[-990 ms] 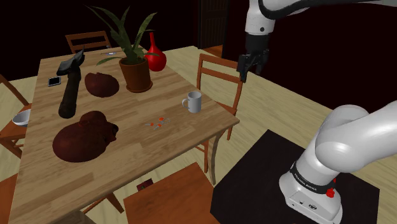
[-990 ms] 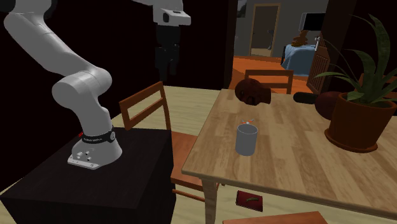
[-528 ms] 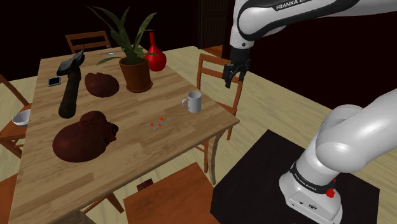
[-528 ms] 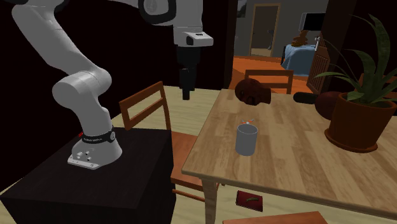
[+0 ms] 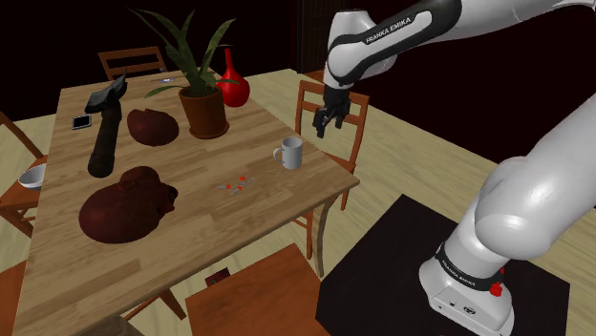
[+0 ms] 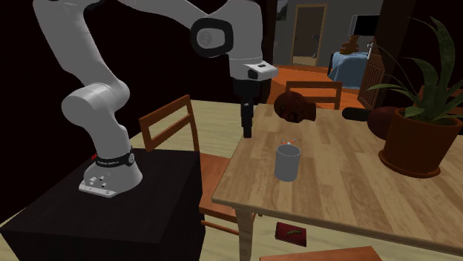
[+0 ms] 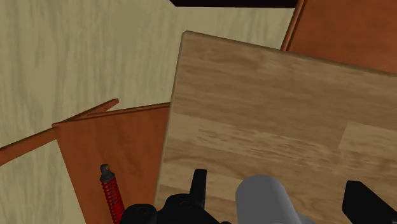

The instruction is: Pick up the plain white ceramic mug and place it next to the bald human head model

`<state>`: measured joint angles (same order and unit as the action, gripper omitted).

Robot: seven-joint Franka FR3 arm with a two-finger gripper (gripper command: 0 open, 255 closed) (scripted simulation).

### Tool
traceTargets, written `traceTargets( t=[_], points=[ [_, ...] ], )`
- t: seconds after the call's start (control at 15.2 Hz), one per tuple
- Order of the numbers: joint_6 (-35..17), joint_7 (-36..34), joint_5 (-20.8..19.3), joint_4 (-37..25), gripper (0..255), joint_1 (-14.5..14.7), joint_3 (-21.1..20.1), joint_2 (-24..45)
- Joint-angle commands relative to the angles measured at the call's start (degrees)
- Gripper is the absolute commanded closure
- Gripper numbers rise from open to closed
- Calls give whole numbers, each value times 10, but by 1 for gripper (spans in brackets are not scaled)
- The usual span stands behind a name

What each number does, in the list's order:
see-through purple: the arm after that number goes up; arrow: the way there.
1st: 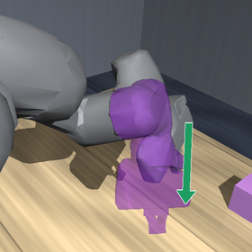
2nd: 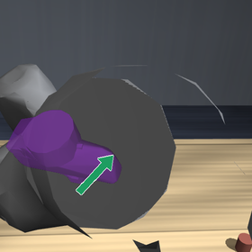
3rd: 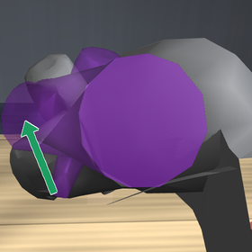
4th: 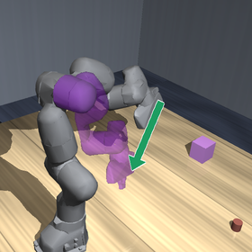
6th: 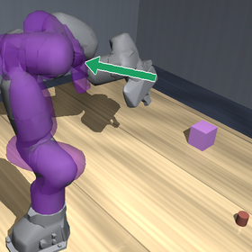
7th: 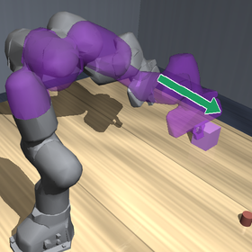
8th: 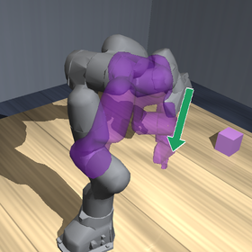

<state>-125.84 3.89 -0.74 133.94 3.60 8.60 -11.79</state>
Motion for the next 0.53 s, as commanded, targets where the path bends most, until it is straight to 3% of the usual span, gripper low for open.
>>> traceTargets(
  t=[0.0,0.46],
  points=[
    [-33,17,11,-23,0,4,4,46],
    [-116,78,61,-118,0,5,3,193]
  ],
)
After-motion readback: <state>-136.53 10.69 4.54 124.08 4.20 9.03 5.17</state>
